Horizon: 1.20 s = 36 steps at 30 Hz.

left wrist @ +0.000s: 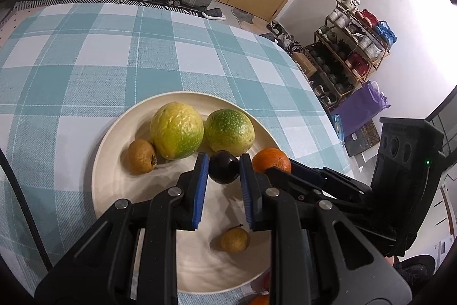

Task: Organize fruits
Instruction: 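Carry the orange in the right gripper to the plate while the left gripper carries the plum, then open both grippers to release the orange and plum on the plate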

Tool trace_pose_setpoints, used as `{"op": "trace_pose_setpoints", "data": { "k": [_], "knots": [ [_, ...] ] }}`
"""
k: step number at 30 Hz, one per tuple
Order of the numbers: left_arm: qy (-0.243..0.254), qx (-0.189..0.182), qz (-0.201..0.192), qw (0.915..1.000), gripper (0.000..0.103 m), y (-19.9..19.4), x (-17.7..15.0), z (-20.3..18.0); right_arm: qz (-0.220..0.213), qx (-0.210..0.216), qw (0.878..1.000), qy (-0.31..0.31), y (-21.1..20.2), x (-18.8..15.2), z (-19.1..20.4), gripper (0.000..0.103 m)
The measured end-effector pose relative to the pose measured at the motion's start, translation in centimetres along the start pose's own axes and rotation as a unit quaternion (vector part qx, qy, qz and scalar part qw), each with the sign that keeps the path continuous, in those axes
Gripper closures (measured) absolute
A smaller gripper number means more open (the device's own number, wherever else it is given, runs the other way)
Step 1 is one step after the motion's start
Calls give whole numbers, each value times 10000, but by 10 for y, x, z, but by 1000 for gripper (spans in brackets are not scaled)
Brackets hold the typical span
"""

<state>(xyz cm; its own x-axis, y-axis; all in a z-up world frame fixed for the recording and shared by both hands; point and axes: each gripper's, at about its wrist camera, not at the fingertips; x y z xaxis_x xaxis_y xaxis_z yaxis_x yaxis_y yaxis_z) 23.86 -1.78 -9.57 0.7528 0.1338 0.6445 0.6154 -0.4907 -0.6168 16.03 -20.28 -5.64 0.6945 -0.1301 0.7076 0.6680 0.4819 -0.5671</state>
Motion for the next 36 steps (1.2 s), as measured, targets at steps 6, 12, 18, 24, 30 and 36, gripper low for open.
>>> {"op": "trace_pose_setpoints", "data": {
  "k": [6,12,18,24,30,36],
  "knots": [
    [-53,-86,-26,9999,84,6,4,-3,-42,-23,10000,-8,3,3,-2,66],
    [41,-173,-102,9998,75,0,6,-10,-288,43,9996,-40,-8,7,0,47],
    [85,-141,-217,9996,71,-18,6,-14,-436,74,9990,-38,-23,9,0,46],
    [203,-17,-334,9992,58,-41,-1,-20,-468,15,9989,-27,-38,4,0,43],
    [322,305,-392,9982,41,-63,-15,-25,-537,23,9985,-90,-56,-4,6,32],
    [507,596,-444,9959,34,-85,-33,-34,-597,29,9980,-205,-72,-11,16,25]
  ]
}}
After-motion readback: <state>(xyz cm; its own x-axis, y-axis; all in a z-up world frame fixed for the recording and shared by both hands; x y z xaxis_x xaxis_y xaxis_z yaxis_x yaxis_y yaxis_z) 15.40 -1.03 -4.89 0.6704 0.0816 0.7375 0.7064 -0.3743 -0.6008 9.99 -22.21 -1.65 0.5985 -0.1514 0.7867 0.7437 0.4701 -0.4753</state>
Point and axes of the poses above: each gripper's, at about its wrist camera, not at the fingertips, and y roughly the way its jaws point, z to its left, x to its top, and after that the axes turned 10 degrees about -z, right-handed
